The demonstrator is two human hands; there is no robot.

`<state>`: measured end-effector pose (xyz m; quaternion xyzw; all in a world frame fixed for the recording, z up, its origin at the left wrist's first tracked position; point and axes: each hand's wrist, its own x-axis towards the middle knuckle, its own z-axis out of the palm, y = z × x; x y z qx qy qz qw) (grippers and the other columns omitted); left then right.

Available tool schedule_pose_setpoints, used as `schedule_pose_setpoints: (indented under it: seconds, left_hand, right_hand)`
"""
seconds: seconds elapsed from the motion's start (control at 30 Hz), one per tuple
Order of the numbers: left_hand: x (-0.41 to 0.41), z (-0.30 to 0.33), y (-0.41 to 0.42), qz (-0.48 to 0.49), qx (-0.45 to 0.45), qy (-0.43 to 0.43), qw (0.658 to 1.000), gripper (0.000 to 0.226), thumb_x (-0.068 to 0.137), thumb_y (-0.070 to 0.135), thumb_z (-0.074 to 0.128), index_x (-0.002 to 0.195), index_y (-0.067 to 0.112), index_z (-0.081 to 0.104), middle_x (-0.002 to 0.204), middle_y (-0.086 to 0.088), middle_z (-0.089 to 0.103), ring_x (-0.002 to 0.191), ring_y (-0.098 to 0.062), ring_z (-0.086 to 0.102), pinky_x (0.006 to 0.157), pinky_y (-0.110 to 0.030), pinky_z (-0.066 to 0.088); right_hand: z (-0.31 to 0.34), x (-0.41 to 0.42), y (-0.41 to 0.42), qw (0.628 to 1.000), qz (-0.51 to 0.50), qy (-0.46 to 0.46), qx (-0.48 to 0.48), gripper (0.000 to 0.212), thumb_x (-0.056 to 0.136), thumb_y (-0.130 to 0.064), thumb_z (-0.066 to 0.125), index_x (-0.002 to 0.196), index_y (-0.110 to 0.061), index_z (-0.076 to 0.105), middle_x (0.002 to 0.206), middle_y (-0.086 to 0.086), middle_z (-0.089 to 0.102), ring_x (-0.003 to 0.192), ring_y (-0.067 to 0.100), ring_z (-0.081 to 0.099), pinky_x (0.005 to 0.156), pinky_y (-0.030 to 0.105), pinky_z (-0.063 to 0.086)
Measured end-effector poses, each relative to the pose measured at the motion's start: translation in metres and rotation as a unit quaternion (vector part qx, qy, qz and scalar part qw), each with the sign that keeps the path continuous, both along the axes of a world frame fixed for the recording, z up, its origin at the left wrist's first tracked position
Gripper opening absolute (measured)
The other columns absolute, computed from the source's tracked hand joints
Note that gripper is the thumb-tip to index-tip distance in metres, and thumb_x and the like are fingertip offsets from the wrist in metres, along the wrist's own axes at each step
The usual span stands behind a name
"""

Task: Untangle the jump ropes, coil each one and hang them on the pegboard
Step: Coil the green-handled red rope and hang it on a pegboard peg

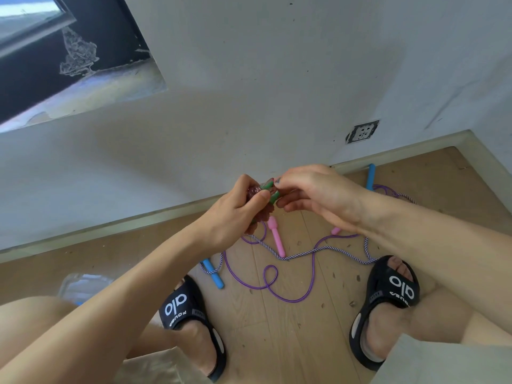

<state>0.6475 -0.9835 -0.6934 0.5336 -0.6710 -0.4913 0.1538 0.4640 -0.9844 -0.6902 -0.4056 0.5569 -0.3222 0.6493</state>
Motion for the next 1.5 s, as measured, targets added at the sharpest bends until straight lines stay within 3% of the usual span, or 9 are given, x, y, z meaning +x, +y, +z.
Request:
schedule_pose_setpoints:
  seconds: [0.13, 0.23, 0.4, 0.6, 0.8, 0.97, 1.17, 1.4, 1.5]
  left_hand:
    - [-0.002, 0.002, -0.002, 0.032, 0.087, 0.045, 0.995, 0.030, 0.103, 0.037, 0.046, 0.110, 0.008, 0.046, 0.083, -0.003, 0.067, 0.063, -0.016, 0.053, 0.055, -0.022, 0.041]
    - [-0.004, 0.001, -0.004, 0.051, 0.130, 0.069, 0.988, 0.033, 0.101, 0.036, 0.049, 0.115, 0.006, 0.047, 0.086, -0.007, 0.070, 0.068, -0.020, 0.055, 0.064, -0.034, 0.041]
    - [-0.006, -0.003, -0.005, 0.090, 0.208, 0.141, 0.964, 0.032, 0.099, 0.029, 0.052, 0.120, 0.004, 0.048, 0.099, -0.021, 0.071, 0.072, -0.024, 0.056, 0.065, -0.035, 0.044]
    - [-0.008, -0.006, -0.003, 0.092, 0.136, 0.141, 0.976, 0.033, 0.101, 0.035, 0.053, 0.112, 0.004, 0.047, 0.090, -0.021, 0.064, 0.067, -0.023, 0.052, 0.060, -0.034, 0.038]
    - [-0.007, -0.011, -0.003, 0.074, 0.051, 0.093, 0.992, 0.029, 0.104, 0.035, 0.046, 0.107, 0.006, 0.046, 0.076, -0.004, 0.065, 0.063, -0.018, 0.054, 0.055, -0.025, 0.041]
    - [-0.011, -0.014, -0.004, 0.068, 0.007, 0.053, 0.996, 0.025, 0.105, 0.031, 0.046, 0.104, 0.006, 0.046, 0.063, 0.014, 0.062, 0.058, -0.012, 0.052, 0.053, -0.019, 0.043]
    - [-0.008, -0.015, -0.008, 0.113, 0.033, 0.056, 0.991, 0.023, 0.106, 0.030, 0.044, 0.105, 0.008, 0.049, 0.083, -0.007, 0.067, 0.053, -0.012, 0.053, 0.046, -0.017, 0.040]
    - [-0.004, -0.023, -0.008, 0.080, -0.025, -0.007, 0.996, 0.014, 0.102, 0.032, 0.046, 0.101, 0.020, 0.052, 0.074, 0.006, 0.067, 0.057, -0.021, 0.062, 0.067, -0.040, 0.056]
    - [-0.004, -0.018, -0.011, 0.077, -0.039, -0.029, 0.996, 0.013, 0.102, 0.027, 0.044, 0.099, 0.018, 0.053, 0.075, 0.005, 0.067, 0.064, -0.022, 0.070, 0.073, -0.044, 0.059]
  right_hand:
    - [-0.005, 0.006, 0.008, 0.997, 0.012, 0.061, -0.056, 0.025, 0.089, -0.028, 0.069, 0.101, -0.006, 0.075, 0.095, 0.012, 0.073, 0.086, 0.019, 0.068, 0.084, 0.030, 0.056]
    - [-0.013, 0.012, 0.014, 0.992, -0.024, 0.091, -0.087, 0.029, 0.079, -0.040, 0.078, 0.094, -0.015, 0.077, 0.097, 0.010, 0.075, 0.093, 0.027, 0.072, 0.089, 0.045, 0.059]
    - [-0.019, 0.016, 0.019, 0.991, -0.067, 0.061, -0.098, 0.017, 0.086, -0.030, 0.076, 0.086, -0.013, 0.071, 0.093, 0.012, 0.073, 0.084, 0.022, 0.069, 0.090, 0.049, 0.057]
    - [-0.024, 0.019, 0.015, 0.992, -0.086, 0.017, -0.093, 0.013, 0.094, -0.025, 0.067, 0.100, -0.014, 0.071, 0.105, 0.015, 0.071, 0.103, 0.030, 0.069, 0.095, 0.049, 0.055]
    - [-0.025, 0.021, 0.016, 0.990, -0.082, 0.043, -0.107, 0.023, 0.095, -0.007, 0.062, 0.113, -0.021, 0.065, 0.089, 0.009, 0.065, 0.081, 0.016, 0.067, 0.078, 0.032, 0.058]
    - [-0.023, 0.019, 0.008, 0.987, -0.157, -0.034, -0.010, 0.030, 0.086, 0.002, 0.066, 0.113, -0.009, 0.060, 0.092, 0.010, 0.068, 0.072, 0.015, 0.064, 0.061, 0.024, 0.049]
    - [-0.020, 0.024, 0.008, 0.990, -0.119, -0.033, -0.070, 0.024, 0.086, 0.009, 0.063, 0.105, -0.004, 0.063, 0.076, 0.003, 0.062, 0.066, 0.013, 0.054, 0.058, 0.021, 0.047]
    - [-0.014, 0.012, -0.002, 0.990, -0.031, -0.078, 0.110, 0.012, 0.091, 0.005, 0.053, 0.091, -0.004, 0.060, 0.069, 0.004, 0.050, 0.057, 0.010, 0.048, 0.057, 0.023, 0.045]
    - [-0.018, 0.012, -0.006, 0.989, -0.058, -0.096, 0.097, 0.012, 0.093, 0.003, 0.054, 0.096, -0.003, 0.064, 0.080, 0.006, 0.056, 0.061, 0.010, 0.049, 0.060, 0.023, 0.047]
